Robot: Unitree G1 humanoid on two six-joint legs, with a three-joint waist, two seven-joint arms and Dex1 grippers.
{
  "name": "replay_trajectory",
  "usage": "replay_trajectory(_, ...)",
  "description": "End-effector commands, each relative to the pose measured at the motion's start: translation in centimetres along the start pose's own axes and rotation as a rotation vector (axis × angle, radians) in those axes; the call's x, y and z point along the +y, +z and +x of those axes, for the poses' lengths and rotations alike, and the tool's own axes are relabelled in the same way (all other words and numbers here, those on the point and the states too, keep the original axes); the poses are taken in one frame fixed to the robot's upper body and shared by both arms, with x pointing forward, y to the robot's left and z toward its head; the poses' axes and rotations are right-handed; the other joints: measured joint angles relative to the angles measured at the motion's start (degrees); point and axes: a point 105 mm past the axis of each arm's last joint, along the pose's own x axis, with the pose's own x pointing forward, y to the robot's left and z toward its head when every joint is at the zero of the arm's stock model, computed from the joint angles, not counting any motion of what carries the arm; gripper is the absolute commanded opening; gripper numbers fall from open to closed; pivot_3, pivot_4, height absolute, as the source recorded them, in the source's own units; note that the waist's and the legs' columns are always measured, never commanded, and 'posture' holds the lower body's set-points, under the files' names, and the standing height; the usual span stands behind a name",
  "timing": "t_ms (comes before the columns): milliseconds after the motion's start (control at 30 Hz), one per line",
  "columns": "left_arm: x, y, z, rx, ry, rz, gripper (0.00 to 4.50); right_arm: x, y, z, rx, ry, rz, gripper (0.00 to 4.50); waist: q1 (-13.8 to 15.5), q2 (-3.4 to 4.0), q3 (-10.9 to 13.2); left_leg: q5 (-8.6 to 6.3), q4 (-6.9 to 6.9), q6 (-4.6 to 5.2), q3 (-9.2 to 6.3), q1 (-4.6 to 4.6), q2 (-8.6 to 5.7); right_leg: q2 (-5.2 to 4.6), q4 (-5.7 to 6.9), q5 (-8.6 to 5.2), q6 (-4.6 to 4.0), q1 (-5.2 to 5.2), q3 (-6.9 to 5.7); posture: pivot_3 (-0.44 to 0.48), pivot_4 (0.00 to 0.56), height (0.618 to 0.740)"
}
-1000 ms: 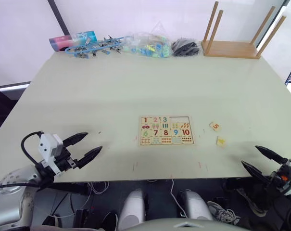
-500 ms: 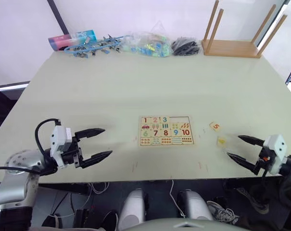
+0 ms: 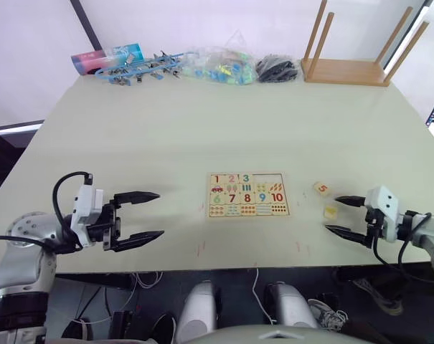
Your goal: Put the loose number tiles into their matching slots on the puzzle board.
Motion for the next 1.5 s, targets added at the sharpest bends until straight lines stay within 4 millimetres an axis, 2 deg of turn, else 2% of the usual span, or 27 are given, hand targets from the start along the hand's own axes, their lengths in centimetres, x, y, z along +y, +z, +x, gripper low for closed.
replay_trajectory(33, -0.1, 0.6, -0.1, -0.007, -0.025, 0.032, 4.38, -0.3, 0.1, -0.3, 0.021, 0.005, -0.01, 4.5, 0.0, -0.02, 0.0, 0.0, 0.0, 0.0, 0.0, 0.0, 0.0, 0.0, 0.0, 0.0, 0.0, 0.01, 0.0, 0.0, 0.15, 0.74)
replay_trajectory(100, -0.1, 0.6, -0.1, -0.009, -0.03, 0.033, 4.38, -0.5, 0.1, -0.1, 0.017, 0.004, -0.007, 4.5, 0.0, -0.02, 0.0, 0.0, 0.01, 0.0, 0.01, 0.02, 0.0, 0.01, 0.0, 0.0, 0.0, 0.01, 0.0, 0.0, 0.15, 0.74)
replay_trajectory(133, -0.1, 0.6, -0.1, -0.01, -0.032, 0.034, 4.5, -0.5, 0.1, 0.0, 0.015, 0.005, -0.007, 4.1, 0.0, -0.02, 0.0, 0.0, 0.01, 0.0, 0.0, 0.02, 0.01, 0.01, 0.0, 0.0, 0.01, 0.01, 0.0, 0.0, 0.15, 0.74)
replay_trajectory(200, 0.0, 0.7, -0.2, -0.01, -0.034, 0.038, 4.5, -0.4, 0.1, 0.3, 0.015, 0.008, -0.008, 3.75, -0.1, -0.02, 0.0, 0.0, 0.04, 0.0, 0.0, 0.02, 0.01, 0.02, 0.01, 0.0, 0.01, 0.02, -0.01, 0.0, 0.15, 0.74)
replay_trajectory(333, 0.1, 0.7, -0.3, -0.011, -0.034, 0.045, 4.5, -0.3, 0.1, 0.5, 0.016, 0.005, -0.013, 1.68, 0.0, -0.04, 0.0, 0.0, 0.04, 0.0, 0.0, 0.03, 0.03, 0.02, 0.01, 0.0, 0.01, 0.02, -0.03, 0.0, 0.15, 0.74)
replay_trajectory(367, 0.1, 0.7, -0.3, -0.011, -0.037, 0.045, 4.5, -0.3, 0.0, 0.4, 0.016, 0.002, -0.014, 1.46, 0.0, -0.06, 0.0, 0.0, 0.04, 0.0, -0.01, 0.03, 0.03, 0.02, 0.01, 0.0, 0.0, 0.02, -0.03, 0.0, 0.15, 0.74)
replay_trajectory(600, 0.2, 1.0, 0.0, -0.029, -0.062, 0.053, 4.5, -0.3, 0.7, -0.1, -0.023, -0.048, 0.005, 1.46, 0.0, -0.07, 0.0, 0.0, 0.05, 0.0, 0.0, 0.02, 0.04, 0.02, 0.01, 0.0, 0.0, 0.03, -0.04, 0.0, 0.15, 0.74)
replay_trajectory(767, 0.2, 1.0, 0.1, -0.03, -0.088, 0.055, 4.5, -0.2, 1.3, -0.8, -0.056, -0.154, 0.063, 1.46, 0.0, -0.02, 0.0, 0.0, 0.04, 0.0, -0.02, -0.03, 0.04, 0.01, 0.01, 0.0, 0.0, 0.04, -0.03, 0.0, 0.15, 0.74)
replay_trajectory(900, 0.2, 1.2, 0.7, -0.036, -0.116, 0.063, 4.5, 1.2, 2.3, -0.7, -0.06, -0.248, 0.136, 1.46, 0.0, -0.02, 0.0, 0.0, 0.02, -0.01, -0.03, -0.04, 0.05, 0.02, 0.01, 0.0, 0.0, 0.02, -0.04, 0.0, 0.15, 0.74)
replay_trajectory(1100, 0.5, 1.4, 1.5, -0.052, -0.144, 0.07, 4.5, 2.8, 3.6, 0.3, -0.061, -0.498, 0.296, 1.46, 0.0, -0.03, 0.0, -0.01, 0.02, -0.02, -0.14, -0.07, 0.09, 0.0, 0.01, -0.01, -0.01, -0.05, -0.06, 0.0, 0.15, 0.74)
replay_trajectory(1233, 0.8, 1.6, 1.8, -0.056, -0.152, 0.074, 4.5, 2.5, 3.6, 0.4, -0.052, -0.679, 0.42, 1.46, -0.1, -0.07, 0.0, -0.01, 0.03, -0.02, -0.12, -0.07, 0.1, -0.03, 0.01, -0.01, -0.01, -0.07, -0.06, 0.0, 0.15, 0.74)
replay_trajectory(1500, 1.3, 2.1, 2.0, -0.059, -0.168, 0.092, 4.5, 4.4, 2.7, 1.4, 0.008, -0.792, 0.521, 1.46, -0.2, -0.06, 0.0, -0.03, -0.03, 0.0, -0.12, -0.18, 0.08, -0.04, -0.06, -0.01, -0.02, -0.16, -0.07, 0.0, 0.15, 0.74)
